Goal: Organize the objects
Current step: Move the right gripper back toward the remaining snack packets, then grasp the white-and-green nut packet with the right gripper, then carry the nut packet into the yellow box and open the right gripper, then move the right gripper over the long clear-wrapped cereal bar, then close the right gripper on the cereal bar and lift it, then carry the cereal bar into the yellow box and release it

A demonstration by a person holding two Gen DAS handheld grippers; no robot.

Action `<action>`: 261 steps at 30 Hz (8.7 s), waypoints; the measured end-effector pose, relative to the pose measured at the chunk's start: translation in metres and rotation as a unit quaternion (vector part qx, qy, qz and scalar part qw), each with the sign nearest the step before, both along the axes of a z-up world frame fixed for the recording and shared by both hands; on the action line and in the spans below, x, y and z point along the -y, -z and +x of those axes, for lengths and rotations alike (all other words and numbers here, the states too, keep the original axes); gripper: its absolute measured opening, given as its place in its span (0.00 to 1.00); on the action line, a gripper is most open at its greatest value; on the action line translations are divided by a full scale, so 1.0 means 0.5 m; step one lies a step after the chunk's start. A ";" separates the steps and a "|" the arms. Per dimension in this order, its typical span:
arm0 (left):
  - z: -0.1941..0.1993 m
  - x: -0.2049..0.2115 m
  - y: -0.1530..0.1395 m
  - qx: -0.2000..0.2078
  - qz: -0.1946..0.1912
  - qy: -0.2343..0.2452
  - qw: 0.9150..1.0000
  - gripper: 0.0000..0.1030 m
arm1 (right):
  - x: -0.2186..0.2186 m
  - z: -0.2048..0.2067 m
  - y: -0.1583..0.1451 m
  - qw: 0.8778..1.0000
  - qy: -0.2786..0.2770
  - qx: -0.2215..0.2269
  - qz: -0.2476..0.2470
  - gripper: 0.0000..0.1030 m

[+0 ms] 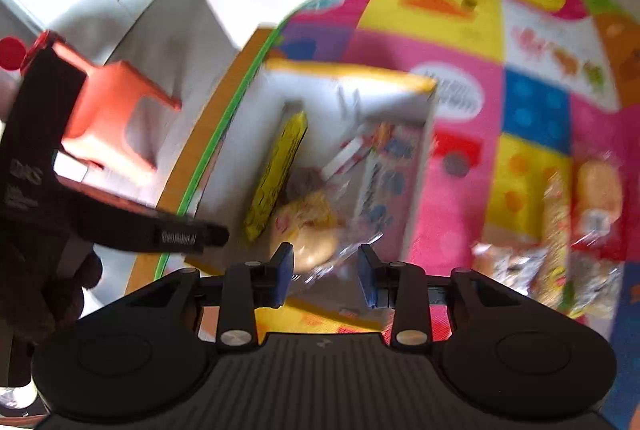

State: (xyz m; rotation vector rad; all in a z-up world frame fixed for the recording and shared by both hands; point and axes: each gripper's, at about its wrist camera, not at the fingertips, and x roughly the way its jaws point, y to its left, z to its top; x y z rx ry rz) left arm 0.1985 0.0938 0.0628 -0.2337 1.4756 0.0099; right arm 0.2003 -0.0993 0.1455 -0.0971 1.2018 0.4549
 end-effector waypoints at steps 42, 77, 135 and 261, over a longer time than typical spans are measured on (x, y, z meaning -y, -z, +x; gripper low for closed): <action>-0.008 0.024 0.020 0.006 0.015 0.078 0.997 0.08 | 0.121 -0.168 -0.194 0.986 0.139 -0.089 -0.035 0.48; -0.027 -0.002 0.020 0.016 -0.008 0.079 0.997 0.09 | -0.092 -0.045 -0.299 0.990 0.120 -0.051 0.051 0.49; -0.015 0.027 0.004 -0.008 0.047 0.008 0.999 0.08 | 0.308 0.077 0.126 0.983 0.145 -0.072 -0.088 0.69; 0.010 0.034 0.025 0.010 -0.032 0.073 0.997 0.12 | -0.001 -0.196 -0.277 0.993 0.086 -0.080 -0.030 0.27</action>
